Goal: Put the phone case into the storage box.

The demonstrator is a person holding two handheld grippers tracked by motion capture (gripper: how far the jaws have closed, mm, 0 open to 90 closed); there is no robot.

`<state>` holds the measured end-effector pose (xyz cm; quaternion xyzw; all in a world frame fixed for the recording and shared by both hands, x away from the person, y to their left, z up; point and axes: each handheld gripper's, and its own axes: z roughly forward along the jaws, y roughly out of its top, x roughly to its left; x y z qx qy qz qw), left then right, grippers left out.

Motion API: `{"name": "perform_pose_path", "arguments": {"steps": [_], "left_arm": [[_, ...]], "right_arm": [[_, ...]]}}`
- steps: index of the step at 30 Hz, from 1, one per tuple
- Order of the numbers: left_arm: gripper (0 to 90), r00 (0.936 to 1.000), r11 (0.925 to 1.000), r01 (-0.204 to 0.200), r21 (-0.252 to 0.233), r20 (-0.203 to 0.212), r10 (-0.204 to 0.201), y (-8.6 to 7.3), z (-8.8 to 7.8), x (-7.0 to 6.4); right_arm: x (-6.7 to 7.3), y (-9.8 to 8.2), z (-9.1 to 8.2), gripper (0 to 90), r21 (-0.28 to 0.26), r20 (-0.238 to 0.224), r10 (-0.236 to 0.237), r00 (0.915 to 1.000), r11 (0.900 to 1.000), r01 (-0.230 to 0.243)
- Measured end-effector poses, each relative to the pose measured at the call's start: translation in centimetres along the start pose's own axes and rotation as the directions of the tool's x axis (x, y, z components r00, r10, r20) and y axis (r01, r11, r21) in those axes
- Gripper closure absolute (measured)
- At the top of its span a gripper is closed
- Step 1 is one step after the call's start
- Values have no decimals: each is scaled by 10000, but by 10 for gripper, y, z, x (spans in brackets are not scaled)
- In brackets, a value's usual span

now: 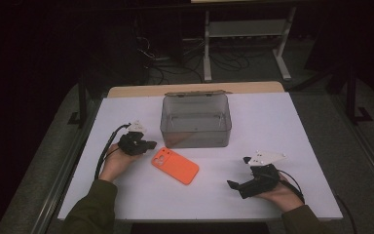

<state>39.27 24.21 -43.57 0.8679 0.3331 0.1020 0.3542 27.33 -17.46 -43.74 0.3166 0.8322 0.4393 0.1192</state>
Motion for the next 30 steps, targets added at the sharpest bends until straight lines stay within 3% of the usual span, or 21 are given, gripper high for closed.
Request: {"name": "perform_pose_path", "arguments": {"steps": [30], "left_arm": [[896, 9981, 9989, -296, 375, 551, 275, 0, 9, -13]], "right_arm": [[0, 0, 0, 0, 26, 8, 8, 10000, 10000, -8]]}}
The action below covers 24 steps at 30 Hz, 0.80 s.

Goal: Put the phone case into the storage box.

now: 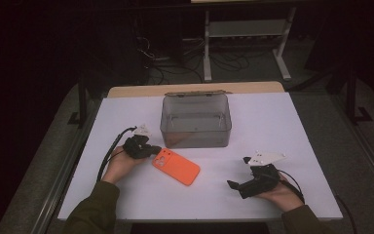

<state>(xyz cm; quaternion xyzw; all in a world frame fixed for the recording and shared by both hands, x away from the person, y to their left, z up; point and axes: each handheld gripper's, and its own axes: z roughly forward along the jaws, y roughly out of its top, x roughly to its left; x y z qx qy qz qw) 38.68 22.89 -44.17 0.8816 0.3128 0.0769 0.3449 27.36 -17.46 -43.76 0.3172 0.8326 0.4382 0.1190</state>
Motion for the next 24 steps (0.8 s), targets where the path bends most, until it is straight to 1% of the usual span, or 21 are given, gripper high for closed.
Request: {"name": "perform_pose_path", "arguments": {"steps": [8, 14, 19, 24], "left_arm": [[896, 9990, 9999, -132, 37, 418, 130, 2, 1, -9], [897, 9969, 9997, -239, 77, 746, 233, 4, 4, -17], [896, 9939, 9987, -483, 134, 1002, 468, 8, 8, -27], [897, 9891, 9969, -768, 146, 1272, 743, 13, 13, -39]], "right_arm": [[0, 0, 0, 0, -13, 12, 0, 10000, 10000, 0], [0, 0, 0, 0, -6, 10, -7, 10000, 10000, 7], [0, 0, 0, 0, -2, 16, 1, 10000, 10000, -1], [0, 0, 0, 0, 5, 18, -22, 10000, 10000, 22]]}}
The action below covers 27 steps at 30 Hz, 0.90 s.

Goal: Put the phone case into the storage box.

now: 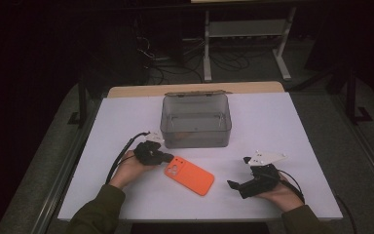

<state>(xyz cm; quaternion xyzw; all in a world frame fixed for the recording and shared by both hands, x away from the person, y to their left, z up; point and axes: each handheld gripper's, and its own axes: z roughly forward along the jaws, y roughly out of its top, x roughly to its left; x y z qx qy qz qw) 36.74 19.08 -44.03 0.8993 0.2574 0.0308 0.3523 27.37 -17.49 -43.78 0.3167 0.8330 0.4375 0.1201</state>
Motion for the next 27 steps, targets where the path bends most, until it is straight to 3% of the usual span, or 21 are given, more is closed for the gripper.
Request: {"name": "perform_pose_path", "arguments": {"steps": [6, 14, 27], "left_arm": [[896, 9993, 9996, -258, 60, 270, 256, 6, 7, -12], [889, 9994, 9995, -314, 5, 155, 314, 7, 6, -13], [732, 10000, 9969, -83, -788, -61, 78, -4, -29, -10]], "right_arm": [[0, 0, 0, 0, 20, -9, 12, 10000, 10000, -12], [0, 0, 0, 0, 17, -11, 14, 10000, 10000, -14], [0, 0, 0, 0, 33, 4, 3, 10000, 10000, -3]]}}
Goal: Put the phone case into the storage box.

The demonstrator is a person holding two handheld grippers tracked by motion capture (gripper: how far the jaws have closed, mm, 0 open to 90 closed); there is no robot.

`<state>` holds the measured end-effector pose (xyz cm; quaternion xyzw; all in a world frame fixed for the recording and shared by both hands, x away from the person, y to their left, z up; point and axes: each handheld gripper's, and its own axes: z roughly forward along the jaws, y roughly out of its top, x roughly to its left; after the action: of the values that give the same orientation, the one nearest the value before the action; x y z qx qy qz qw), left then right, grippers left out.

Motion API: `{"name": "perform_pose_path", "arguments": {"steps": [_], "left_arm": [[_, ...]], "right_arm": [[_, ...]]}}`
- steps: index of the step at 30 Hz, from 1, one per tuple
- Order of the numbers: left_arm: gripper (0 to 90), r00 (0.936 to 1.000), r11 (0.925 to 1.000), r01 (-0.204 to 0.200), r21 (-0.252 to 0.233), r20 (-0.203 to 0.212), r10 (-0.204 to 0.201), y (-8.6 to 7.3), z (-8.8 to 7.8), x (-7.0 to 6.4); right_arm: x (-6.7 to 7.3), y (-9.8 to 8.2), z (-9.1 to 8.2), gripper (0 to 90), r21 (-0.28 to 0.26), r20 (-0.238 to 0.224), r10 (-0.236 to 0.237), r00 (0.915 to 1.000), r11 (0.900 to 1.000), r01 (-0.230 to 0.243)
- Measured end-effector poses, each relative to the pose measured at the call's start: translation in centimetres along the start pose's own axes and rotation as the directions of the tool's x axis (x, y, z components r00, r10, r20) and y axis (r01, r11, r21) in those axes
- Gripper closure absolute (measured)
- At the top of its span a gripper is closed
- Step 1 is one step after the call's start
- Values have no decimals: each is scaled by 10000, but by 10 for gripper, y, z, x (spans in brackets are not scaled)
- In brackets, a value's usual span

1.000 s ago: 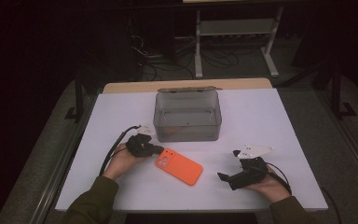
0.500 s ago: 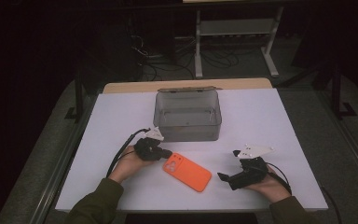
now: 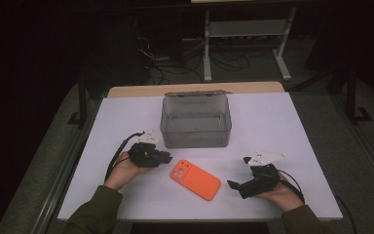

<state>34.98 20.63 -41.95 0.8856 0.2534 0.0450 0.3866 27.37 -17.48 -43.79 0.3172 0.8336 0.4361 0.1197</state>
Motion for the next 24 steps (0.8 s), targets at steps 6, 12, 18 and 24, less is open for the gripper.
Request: {"name": "perform_pose_path", "arguments": {"steps": [6, 12, 18, 24], "left_arm": [[592, 9997, 9996, 88, -283, -206, -94, -12, -14, -4], [415, 9986, 9983, 20, -590, -530, -52, -27, -27, -12], [197, 9966, 9959, 53, -899, -814, -126, -38, -33, -20], [50, 9951, 9935, 189, -1118, -941, -295, -48, -38, -26]], "right_arm": [[0, 0, 0, 0, 6, 16, -46, 10000, 10000, 46], [0, 0, 0, 0, 3, 17, -48, 10000, 10000, 48], [0, 0, 0, 0, 12, 38, -40, 10000, 10000, 40], [0, 0, 1, 0, 16, 42, -46, 10000, 10000, 46]]}}
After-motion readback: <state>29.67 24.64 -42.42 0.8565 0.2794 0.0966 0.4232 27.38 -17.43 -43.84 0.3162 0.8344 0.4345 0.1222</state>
